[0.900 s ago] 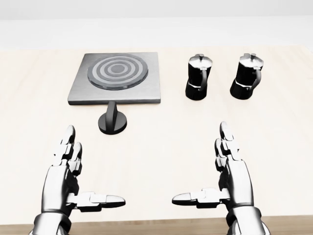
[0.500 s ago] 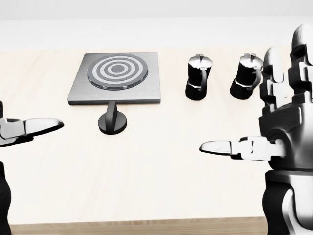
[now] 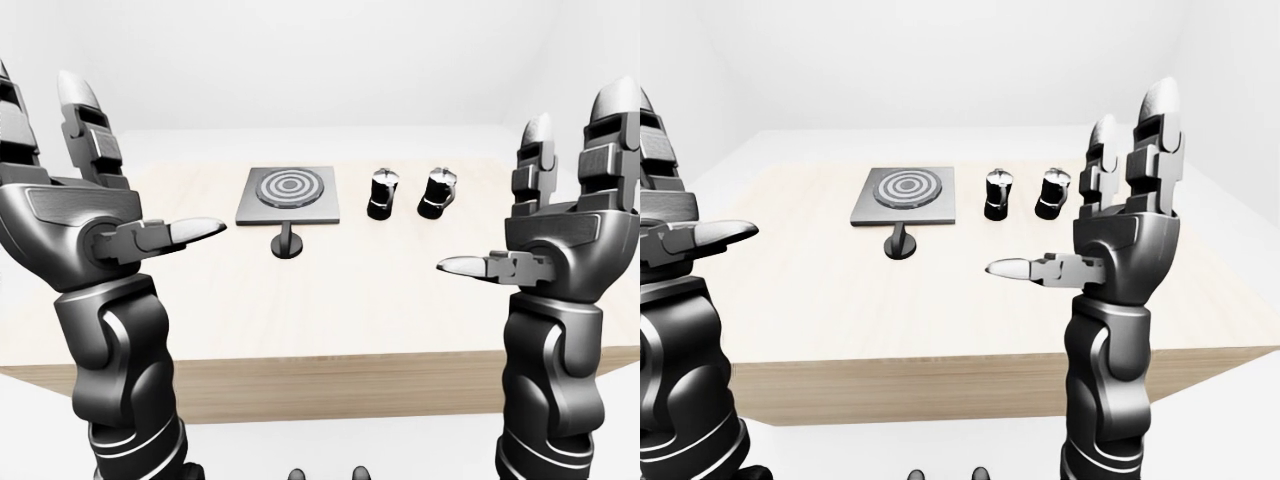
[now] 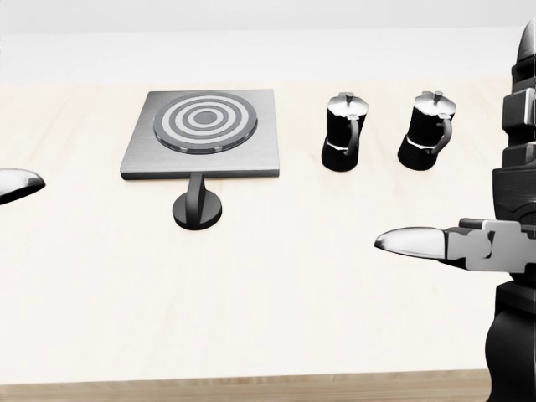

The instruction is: Turn off the stove.

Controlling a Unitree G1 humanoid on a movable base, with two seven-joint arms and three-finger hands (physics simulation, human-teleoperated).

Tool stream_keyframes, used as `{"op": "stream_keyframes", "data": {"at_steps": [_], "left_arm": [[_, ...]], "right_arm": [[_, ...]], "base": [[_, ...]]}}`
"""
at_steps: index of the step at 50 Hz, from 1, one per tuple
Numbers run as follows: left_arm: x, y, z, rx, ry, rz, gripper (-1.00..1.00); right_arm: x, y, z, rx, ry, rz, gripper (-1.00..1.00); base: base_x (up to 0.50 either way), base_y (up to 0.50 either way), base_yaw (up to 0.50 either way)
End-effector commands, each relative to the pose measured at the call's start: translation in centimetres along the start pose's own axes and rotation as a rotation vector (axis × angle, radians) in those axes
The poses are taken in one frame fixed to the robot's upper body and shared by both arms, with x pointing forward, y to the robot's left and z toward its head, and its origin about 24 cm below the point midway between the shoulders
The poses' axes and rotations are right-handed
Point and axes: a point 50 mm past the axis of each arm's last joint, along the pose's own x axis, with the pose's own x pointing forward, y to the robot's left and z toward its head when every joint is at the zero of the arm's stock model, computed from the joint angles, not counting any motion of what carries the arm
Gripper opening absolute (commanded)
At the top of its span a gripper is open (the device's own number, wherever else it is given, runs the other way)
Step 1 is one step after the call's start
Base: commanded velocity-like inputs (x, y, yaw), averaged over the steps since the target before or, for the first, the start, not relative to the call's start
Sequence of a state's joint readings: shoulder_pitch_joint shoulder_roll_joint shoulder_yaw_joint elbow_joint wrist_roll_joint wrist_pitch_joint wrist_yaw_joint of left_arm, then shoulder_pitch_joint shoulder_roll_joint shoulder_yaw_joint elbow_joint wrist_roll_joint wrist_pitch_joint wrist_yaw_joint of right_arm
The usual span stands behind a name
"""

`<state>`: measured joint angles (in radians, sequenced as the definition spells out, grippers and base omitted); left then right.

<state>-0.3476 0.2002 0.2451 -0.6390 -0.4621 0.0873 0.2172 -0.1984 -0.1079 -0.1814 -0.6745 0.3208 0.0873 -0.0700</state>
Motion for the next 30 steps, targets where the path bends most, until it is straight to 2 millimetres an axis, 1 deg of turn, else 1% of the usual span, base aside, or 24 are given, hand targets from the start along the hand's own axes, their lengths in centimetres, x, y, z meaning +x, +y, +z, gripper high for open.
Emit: {"op": "stream_keyframes", "data": {"at_steps": [1, 26, 30], "left_arm": [[0.08, 0.1, 0.29, -0.001, -0.011, 0.004, 1.0], [0.09, 0.4, 0.26, 0.012, -0.007, 0.007, 1.0], [0.06, 0.42, 0.28, 0.013, -0.008, 0.007, 1.0]], "right_arm": [[-0.06, 0.08, 0.47, 0.011, -0.018, 0.004, 1.0], [-0.17, 0.07, 0.5, 0.01, -0.018, 0.001, 1.0], [-0.21, -0.03, 0.47, 0.0, -0.015, -0.003, 1.0]], "base": [[0.0, 0.5, 0.0], [0.0, 0.5, 0.0], [0.0, 0.07, 0.0]]}}
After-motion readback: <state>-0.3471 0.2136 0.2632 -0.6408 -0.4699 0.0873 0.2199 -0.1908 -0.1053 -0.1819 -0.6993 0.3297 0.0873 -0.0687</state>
